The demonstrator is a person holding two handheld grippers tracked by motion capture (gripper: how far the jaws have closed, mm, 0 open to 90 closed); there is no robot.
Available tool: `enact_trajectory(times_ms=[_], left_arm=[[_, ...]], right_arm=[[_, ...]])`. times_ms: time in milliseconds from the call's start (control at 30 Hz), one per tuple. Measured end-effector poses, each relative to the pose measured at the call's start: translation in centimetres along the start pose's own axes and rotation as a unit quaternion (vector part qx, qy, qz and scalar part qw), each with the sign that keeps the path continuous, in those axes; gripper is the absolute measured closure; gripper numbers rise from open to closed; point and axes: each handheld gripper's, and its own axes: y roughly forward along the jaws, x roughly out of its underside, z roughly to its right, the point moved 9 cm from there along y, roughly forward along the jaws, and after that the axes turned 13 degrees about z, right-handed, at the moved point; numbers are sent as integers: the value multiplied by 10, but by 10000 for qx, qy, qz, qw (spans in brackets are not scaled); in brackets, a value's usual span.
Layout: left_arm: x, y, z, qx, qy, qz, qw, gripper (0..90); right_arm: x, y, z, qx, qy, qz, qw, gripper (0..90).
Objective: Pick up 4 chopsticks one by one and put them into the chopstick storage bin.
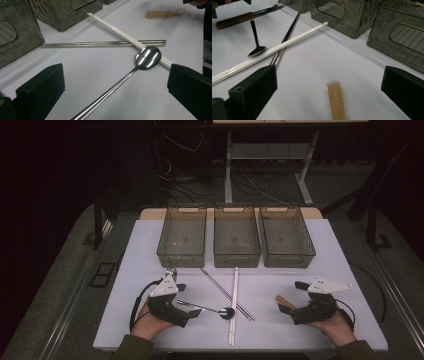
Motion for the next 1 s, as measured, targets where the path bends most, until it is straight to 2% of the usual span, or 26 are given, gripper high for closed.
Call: enact_trajectory(times_ms=[333,467,667,800,833,933,967,1000], left_arm=[[-1,0,3,35,-69,17,10000,65],[-1,1,4,45,-102,19,9999,149],[-1,3,13,263,-125,-6,9996,285],[-1,6,16,330,-151,-11,9993,379],[-1,6,17,352,-140,-38,9993,379],[1,7,18,394,-161,-88,9991,467],[0,7,19,412,-171,-77,9990,467],[0,7,20,436,-182,-57,9989,509]], right_arm=[[0,0,1,4,67,-5,10000,6],[-1,0,3,27,87,9,10000,7],[0,0,3,37,98,-5,9999,7],[0,0,4,39,127,-19,9999,7],[0,0,4,39,127,-19,9999,7],[0,0,5,49,161,-12,9999,7],[0,0,5,49,161,-12,9999,7],[0,0,5,71,155,-22,9999,7]])
